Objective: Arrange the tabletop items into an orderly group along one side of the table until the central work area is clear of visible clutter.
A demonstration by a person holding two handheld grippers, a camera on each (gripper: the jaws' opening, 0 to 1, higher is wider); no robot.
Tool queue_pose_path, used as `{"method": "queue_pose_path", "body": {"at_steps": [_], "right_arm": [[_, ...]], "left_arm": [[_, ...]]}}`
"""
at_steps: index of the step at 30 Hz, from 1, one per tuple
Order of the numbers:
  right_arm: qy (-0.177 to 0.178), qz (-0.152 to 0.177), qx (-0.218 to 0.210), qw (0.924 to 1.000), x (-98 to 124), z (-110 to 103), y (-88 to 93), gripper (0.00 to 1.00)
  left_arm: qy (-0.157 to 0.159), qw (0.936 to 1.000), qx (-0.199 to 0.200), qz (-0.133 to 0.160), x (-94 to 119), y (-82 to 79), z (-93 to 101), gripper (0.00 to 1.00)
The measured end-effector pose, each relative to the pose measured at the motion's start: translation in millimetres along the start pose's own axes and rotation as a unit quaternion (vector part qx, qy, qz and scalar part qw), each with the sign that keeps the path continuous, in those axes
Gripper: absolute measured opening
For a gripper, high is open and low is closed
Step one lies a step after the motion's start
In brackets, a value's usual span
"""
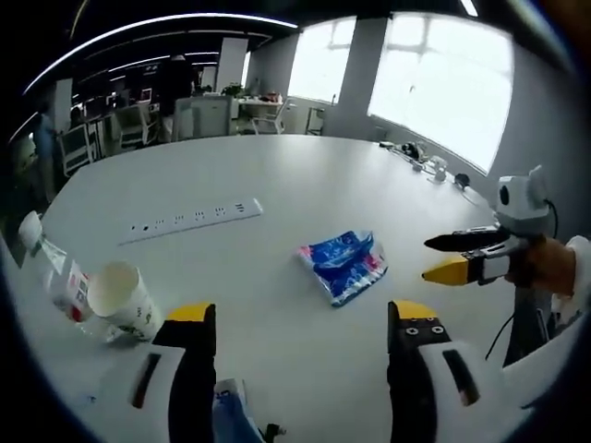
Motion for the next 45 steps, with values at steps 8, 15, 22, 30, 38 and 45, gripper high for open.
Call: {"method": "queue_pose_path", "body": {"at_steps": [8,15,22,30,38,45], "right_arm": [[-0.027,-0.013,0.002,0.9995,-19.1,-31.8,3.1,0.66],[-0.06,-0.035,0.024,0.9973,-37.2,-67.8,4.7,0.64],[-0.088,-0.049,0.046,0.9939,-50.3,-98.9,3.2,0.64],[-0.117,-0.055,0.064,0.9896,-55.7,-124.2,-0.1,0.65],[-0.124,-0.063,0.075,0.9874,-57.8,-135.0,4.1,0.64],[-0.126,-0.069,0.079,0.9865,-56.1,-138.8,5.7,0.63]], "left_arm": [[-0.013,0.9998,0.015,-0.007,8.4,19.6,-24.4,0.77],[-0.033,0.9988,0.035,-0.013,19.0,40.3,-52.4,0.76],[-0.055,0.9967,0.055,-0.022,33.3,64.6,-81.6,0.75],[-0.082,0.9939,0.066,-0.035,55.9,92.6,-113.1,0.75],[-0.097,0.9913,0.082,-0.034,69.0,103.5,-131.2,0.75],[-0.104,0.9897,0.095,-0.027,72.8,107.9,-140.9,0.75]]}}
Point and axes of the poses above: the point that each gripper's makers call its tool centre point, and the gripper's own axes: x roughly backward along the fingers, z roughly to its right, y roughly out of its underside, the point moved 1 cm from there along x, roughly backward along the fingers, and after that the axes turned 13 degrees about -z, right-handed, at the moved point
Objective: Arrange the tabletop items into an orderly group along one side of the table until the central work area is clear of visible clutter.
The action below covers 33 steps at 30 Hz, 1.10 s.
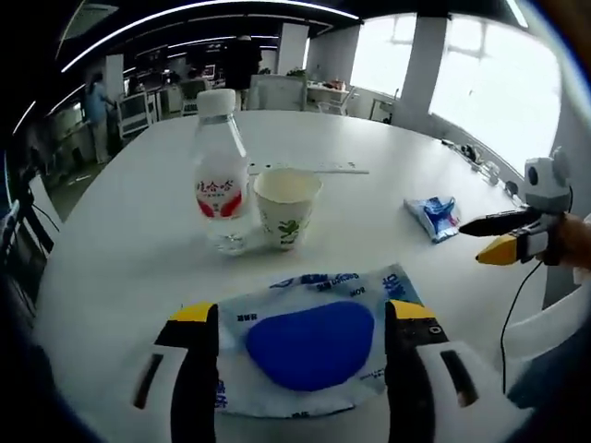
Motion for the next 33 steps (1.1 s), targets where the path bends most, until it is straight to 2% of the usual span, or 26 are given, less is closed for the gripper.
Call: {"method": "queue_pose_path", "body": {"at_steps": [3,8,17,21,24,30,33], "right_arm": [[-0.003,-0.001,-0.003,1.0,-0.8,-2.8,-0.2,0.62],[-0.019,-0.002,-0.012,0.9997,-6.4,-20.9,0.9,0.57],[-0.054,-0.023,-0.004,0.9983,-24.6,-60.7,10.2,0.55],[-0.072,-0.034,-0.006,0.9968,-31.1,-77.0,15.7,0.52],[-0.084,-0.042,-0.008,0.9955,-35.4,-88.3,18.1,0.5],[-0.087,-0.054,0.007,0.9947,-39.9,-98.7,19.7,0.47],[-0.089,-0.057,0.008,0.9943,-42.4,-102.9,18.4,0.41]], "left_arm": [[-0.002,1.0,0.001,-0.002,1.7,4.0,-3.8,0.74],[-0.007,0.9999,0.01,-0.005,4.4,16.7,-16.1,0.72],[-0.031,0.9981,0.049,-0.021,10.2,48.6,-49.8,0.69],[-0.029,0.9972,0.066,-0.018,11.6,54.5,-59.7,0.64],[-0.031,0.9949,0.093,-0.021,10.3,60.5,-68.0,0.61],[-0.025,0.9931,0.112,-0.027,6.0,70.4,-68.5,0.57],[-0.025,0.9927,0.114,-0.03,5.6,74.6,-67.3,0.55]]}}
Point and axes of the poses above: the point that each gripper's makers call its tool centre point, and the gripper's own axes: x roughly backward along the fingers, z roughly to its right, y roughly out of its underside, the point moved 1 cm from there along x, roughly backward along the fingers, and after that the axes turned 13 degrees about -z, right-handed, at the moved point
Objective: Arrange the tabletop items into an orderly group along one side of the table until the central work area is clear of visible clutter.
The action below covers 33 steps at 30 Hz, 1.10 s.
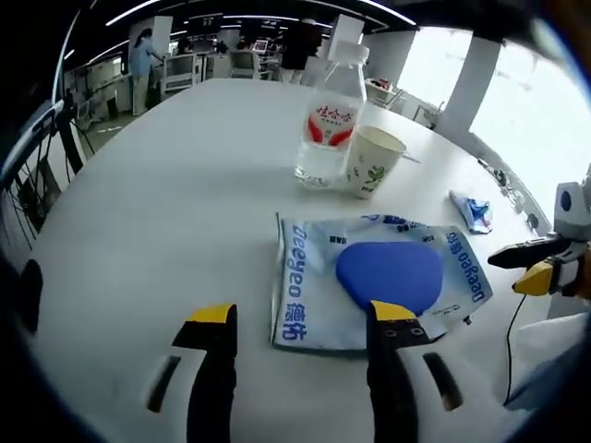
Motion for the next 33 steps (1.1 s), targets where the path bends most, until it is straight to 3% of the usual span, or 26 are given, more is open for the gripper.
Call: {"method": "queue_pose_path", "body": {"at_steps": [8,13,21,23,26,30,33], "right_arm": [[-0.011,-0.007,0.007,0.9999,-13.9,-9.7,-2.6,0.31],[0.001,-0.02,0.005,0.9998,-19.5,-5.6,4.2,0.23],[0.01,-0.035,-0.02,0.9992,-29.7,5.1,12.4,0.18],[0.019,-0.038,-0.026,0.9988,-31.0,9.6,14.9,0.09],[0.007,-0.031,-0.046,0.9984,-29.3,8.5,12.8,0.04],[0.017,-0.023,-0.032,0.9991,-25.3,9.6,9.2,0.01],[0.01,-0.009,-0.047,0.9988,-19.8,12.5,4.5,0.0]], "left_arm": [[0.023,0.9994,0.024,-0.001,-4.2,2.4,3.0,0.36],[0.011,0.9996,0.025,-0.002,-3.4,3.3,-1.6,0.33],[0.005,0.9997,0.023,-0.007,-0.2,6.1,-1.1,0.15],[0.002,0.9997,0.023,-0.009,0.7,7.9,-2.3,0.1],[0.001,0.9997,0.023,-0.006,5.3,7.9,-1.8,0.01],[0.002,0.9999,0.012,0.003,6.0,4.2,1.7,0.0],[0.0,0.9998,0.0,0.02,9.7,-1.7,3.1,0.0]]}}
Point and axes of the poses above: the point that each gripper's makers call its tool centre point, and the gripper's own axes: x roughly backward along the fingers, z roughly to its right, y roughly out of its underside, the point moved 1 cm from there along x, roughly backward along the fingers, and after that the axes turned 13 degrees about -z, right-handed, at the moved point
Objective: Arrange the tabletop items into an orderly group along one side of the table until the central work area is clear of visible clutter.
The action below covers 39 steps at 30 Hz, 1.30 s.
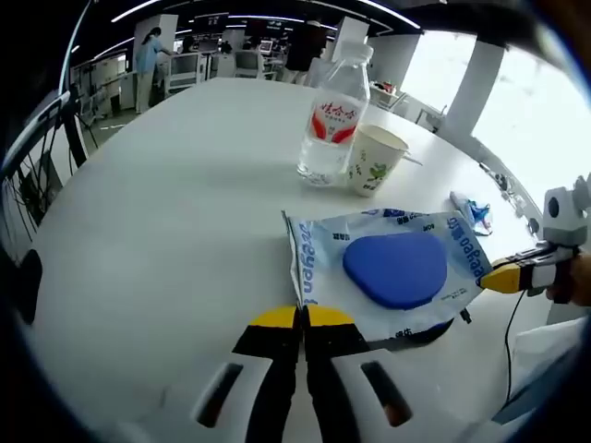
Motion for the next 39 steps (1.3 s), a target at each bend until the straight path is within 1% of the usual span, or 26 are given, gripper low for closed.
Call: {"method": "queue_pose_path", "body": {"at_steps": [1,3,6,10,12,13,15,18,21,23,27,28,29,30,31,33,34,35,36,39], "right_arm": [[-0.001,0.007,-0.006,1.0,3.7,2.1,-1.8,0.0],[-0.002,0.018,-0.013,0.9997,10.3,5.1,-3.6,0.0],[0.0,0.027,-0.026,0.9993,17.0,11.7,-4.0,0.0],[0.004,0.045,-0.053,0.9976,27.9,24.5,-6.0,0.0],[0.011,0.049,-0.049,0.9975,33.2,29.3,-5.9,0.0],[0.018,0.052,-0.045,0.9974,37.9,32.9,-5.6,0.0],[0.025,0.06,-0.051,0.9966,44.9,40.2,-5.6,0.0],[0.041,0.066,-0.045,0.9959,53.3,49.2,-5.1,0.0],[0.057,0.071,-0.044,0.9949,58.9,58.8,-4.4,0.0],[0.068,0.072,-0.04,0.9943,62.0,64.4,-4.0,0.0],[0.09,0.075,-0.029,0.9926,69.5,75.1,-4.5,0.0],[0.096,0.077,-0.029,0.992,71.7,78.5,-4.6,0.0],[0.1,0.078,-0.029,0.9915,73.1,81.1,-4.8,0.0],[0.105,0.079,-0.029,0.9909,74.9,85.4,-5.7,0.0],[0.108,0.081,-0.03,0.9904,76.2,88.3,-6.5,0.0],[0.111,0.086,-0.04,0.9893,78.4,95.6,-8.8,0.0],[0.113,0.087,-0.042,0.989,78.8,97.9,-9.6,0.0],[0.114,0.087,-0.043,0.9887,79.0,100.2,-10.6,0.0],[0.116,0.088,-0.042,0.9884,79.1,103.3,-12.8,0.0],[0.127,0.089,-0.042,0.9871,80.2,114.8,-18.9,0.0]], "left_arm": [[0.002,0.9999,-0.003,0.013,1.5,-4.9,0.5,0.0],[0.004,0.9998,-0.007,0.02,4.5,-9.1,4.8,0.0],[0.008,0.999,-0.027,0.034,10.8,-21.3,21.9,0.0],[0.017,0.9982,-0.034,0.047,11.5,-31.6,36.7,0.0],[0.025,0.9978,-0.034,0.052,11.2,-33.9,44.7,0.0],[0.03,0.9973,-0.039,0.054,10.7,-35.4,50.8,0.0],[0.034,0.9962,-0.057,0.056,9.4,-38.0,62.0,0.0],[0.037,0.995,-0.07,0.061,8.3,-43.1,69.5,0.0],[0.029,0.9909,-0.115,0.065,5.2,-52.0,84.5,0.0],[0.031,0.9903,-0.118,0.067,3.6,-56.0,93.2,0.0],[0.033,0.988,-0.132,0.073,1.3,-63.5,104.1,0.0],[0.035,0.9867,-0.14,0.074,1.2,-66.0,109.5,0.0],[0.031,0.9834,-0.162,0.076,0.8,-69.2,114.2,0.0],[0.029,0.9822,-0.169,0.076,0.6,-70.3,115.6,0.0],[0.026,0.9793,-0.185,0.078,-0.3,-74.0,120.1,0.0],[0.023,0.9768,-0.198,0.08,-2.2,-79.6,125.7,0.0],[0.019,0.9744,-0.21,0.078,-4.9,-84.4,128.9,0.0],[0.015,0.9735,-0.216,0.074,-7.4,-87.2,130.2,0.0],[0.009,0.9711,-0.228,0.069,-11.0,-91.2,132.1,0.0],[0.007,0.9666,-0.247,0.066,-19.2,-100.5,139.6,0.0]]}}
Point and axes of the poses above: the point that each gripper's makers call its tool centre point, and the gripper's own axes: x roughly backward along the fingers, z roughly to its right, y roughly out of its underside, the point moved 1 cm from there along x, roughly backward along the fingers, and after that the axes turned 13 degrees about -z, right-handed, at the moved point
